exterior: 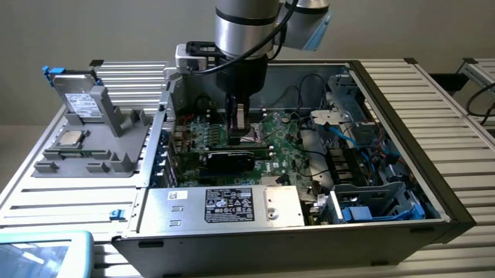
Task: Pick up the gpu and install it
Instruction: 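Press down on the gpu until it lock into place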
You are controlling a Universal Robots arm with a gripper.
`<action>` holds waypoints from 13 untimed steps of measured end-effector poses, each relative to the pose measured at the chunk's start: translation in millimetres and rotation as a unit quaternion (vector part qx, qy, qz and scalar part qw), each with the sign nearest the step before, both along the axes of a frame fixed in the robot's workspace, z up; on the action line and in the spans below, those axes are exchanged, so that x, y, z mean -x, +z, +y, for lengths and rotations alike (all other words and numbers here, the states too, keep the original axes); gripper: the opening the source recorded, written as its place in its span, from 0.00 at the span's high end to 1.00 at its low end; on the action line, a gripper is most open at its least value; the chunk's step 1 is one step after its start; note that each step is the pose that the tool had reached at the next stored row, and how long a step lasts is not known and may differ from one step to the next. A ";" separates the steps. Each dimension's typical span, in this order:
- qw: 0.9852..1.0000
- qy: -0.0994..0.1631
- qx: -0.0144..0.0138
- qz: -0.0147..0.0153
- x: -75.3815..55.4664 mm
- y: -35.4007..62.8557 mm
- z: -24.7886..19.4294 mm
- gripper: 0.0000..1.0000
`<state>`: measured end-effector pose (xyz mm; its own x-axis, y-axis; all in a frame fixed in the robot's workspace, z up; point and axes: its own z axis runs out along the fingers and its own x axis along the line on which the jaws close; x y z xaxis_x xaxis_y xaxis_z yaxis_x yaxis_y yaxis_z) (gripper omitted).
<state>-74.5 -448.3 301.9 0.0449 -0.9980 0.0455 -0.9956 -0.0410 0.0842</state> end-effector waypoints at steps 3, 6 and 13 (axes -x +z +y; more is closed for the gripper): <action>1.000 0.001 -0.001 0.000 0.3 0.0 0.0 0.88; 1.000 0.004 -0.001 0.000 7.3 -2.8 0.0 0.88; 1.000 0.012 -0.001 0.000 30.8 -13.9 -0.1 0.88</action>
<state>-105.4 -448.4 287.9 0.0682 -0.9967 0.0432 -0.9944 -0.0644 0.0837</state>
